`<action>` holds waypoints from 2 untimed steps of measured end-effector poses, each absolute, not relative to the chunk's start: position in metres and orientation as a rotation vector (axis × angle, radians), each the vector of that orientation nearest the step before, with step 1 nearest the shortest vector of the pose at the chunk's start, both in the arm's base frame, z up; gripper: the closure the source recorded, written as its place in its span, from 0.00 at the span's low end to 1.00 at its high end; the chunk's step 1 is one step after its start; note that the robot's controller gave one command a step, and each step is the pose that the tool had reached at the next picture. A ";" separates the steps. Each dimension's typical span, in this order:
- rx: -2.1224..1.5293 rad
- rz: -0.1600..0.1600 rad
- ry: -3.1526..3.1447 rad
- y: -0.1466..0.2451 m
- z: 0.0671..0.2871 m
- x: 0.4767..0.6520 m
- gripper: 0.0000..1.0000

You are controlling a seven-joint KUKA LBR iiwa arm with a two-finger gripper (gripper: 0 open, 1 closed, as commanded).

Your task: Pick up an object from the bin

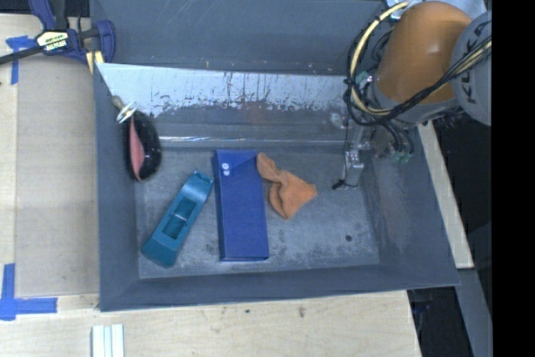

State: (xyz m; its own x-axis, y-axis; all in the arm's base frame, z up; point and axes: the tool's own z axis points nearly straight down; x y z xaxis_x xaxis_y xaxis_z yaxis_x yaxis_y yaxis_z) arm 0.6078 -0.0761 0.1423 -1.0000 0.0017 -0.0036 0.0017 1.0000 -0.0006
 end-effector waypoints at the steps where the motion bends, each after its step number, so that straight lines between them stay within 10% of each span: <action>1: -0.080 -0.003 3.134 -0.057 0.113 0.600 0.00; 2: -0.114 0.000 3.136 -0.023 0.079 0.596 0.00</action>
Offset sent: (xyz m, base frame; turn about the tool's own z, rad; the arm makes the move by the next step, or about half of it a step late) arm -0.0133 0.0557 -0.0653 -0.0764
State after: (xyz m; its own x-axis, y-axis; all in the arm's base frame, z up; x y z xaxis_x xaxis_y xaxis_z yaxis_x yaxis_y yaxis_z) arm 0.5958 -0.0230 0.0793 -0.9974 -0.0726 -0.0031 -0.0726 0.9974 -0.0001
